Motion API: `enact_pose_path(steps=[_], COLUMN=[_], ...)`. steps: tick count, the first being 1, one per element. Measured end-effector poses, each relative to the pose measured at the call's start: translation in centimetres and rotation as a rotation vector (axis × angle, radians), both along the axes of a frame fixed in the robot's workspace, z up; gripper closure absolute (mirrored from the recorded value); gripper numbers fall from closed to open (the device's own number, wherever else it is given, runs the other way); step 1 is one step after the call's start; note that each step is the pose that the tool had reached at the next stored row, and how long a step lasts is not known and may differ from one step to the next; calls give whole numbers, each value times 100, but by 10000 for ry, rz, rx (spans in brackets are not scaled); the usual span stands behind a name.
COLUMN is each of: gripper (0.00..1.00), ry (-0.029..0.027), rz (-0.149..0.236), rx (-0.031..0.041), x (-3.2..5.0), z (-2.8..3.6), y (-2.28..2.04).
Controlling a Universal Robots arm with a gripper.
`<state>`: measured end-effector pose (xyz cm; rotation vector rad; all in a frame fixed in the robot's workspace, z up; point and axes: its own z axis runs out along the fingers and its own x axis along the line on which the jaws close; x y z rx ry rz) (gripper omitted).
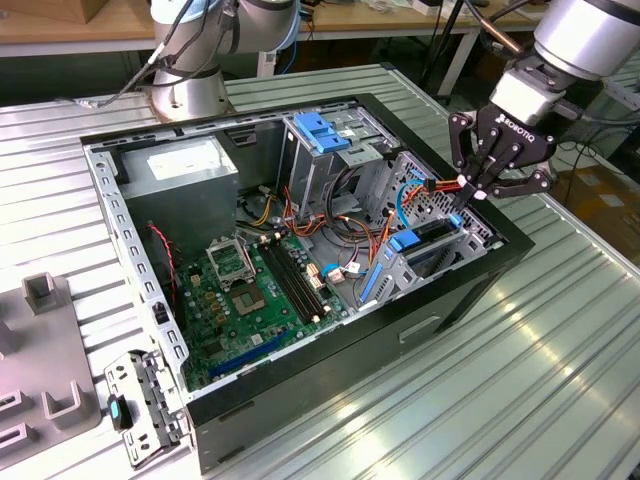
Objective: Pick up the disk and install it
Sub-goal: 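Insert the first disk wire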
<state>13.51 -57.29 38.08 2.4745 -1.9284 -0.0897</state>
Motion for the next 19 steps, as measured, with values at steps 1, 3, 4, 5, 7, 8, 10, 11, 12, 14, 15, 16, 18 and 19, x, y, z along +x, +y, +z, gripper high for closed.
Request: enact_pose_path(steps=[1, 3, 4, 5, 7, 8, 10, 11, 12, 14, 15, 16, 18, 19], gripper=[89, 89, 89, 89, 89, 89, 89, 89, 89, 89, 89, 89, 89, 89], ry=[0, 0, 0, 0, 0, 0, 0, 0, 0, 0, 0, 0, 0, 0], rz=[212, 334, 379, 422, 536, 584, 676, 726, 794, 942, 1005, 1080, 1225, 1286], rx=[-1, -1, -1, -1, 0, 0, -1, 0, 0, 0, -1, 0, 0, 0], x=[55, 90, 111, 125, 158, 176, 216, 232, 246, 270, 279, 290, 309, 317], z=[0, -1, -1, -1, -2, -2, -2, -3, -3, -3, -3, -4, -4, -4], y=[1, 2, 3, 4, 7, 8, 10, 11, 13, 15, 16, 18, 21, 22])
